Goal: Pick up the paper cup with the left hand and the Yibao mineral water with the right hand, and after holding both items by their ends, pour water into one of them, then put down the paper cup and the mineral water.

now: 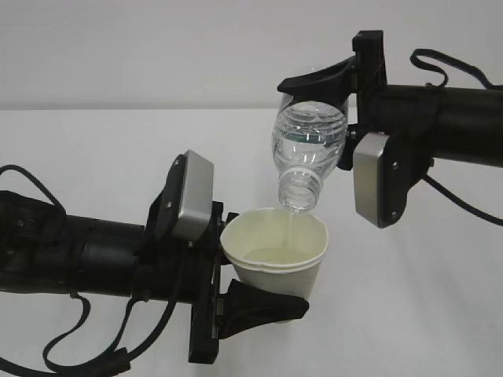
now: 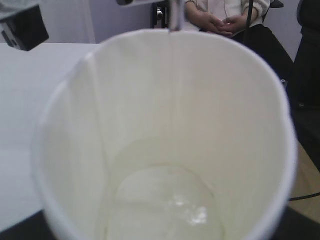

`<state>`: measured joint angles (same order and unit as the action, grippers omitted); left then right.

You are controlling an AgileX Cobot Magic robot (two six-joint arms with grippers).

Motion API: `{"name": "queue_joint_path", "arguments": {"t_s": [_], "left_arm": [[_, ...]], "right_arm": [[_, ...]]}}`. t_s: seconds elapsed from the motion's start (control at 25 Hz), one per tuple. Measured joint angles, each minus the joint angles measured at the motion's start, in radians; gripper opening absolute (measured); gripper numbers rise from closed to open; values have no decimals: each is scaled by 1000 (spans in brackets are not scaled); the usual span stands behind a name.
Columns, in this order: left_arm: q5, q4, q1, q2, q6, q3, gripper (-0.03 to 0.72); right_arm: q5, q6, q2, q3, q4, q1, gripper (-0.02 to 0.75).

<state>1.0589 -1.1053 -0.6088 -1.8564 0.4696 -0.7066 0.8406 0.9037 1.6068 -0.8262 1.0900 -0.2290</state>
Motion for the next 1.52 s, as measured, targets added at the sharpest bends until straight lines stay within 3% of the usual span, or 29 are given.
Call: {"name": "queue_joint_path", "arguments": {"t_s": [1.52], "left_arm": [[2,-2,0,0,0,0,429]], "right_arm": [[2,8,0,-20,21,0,442]]}}
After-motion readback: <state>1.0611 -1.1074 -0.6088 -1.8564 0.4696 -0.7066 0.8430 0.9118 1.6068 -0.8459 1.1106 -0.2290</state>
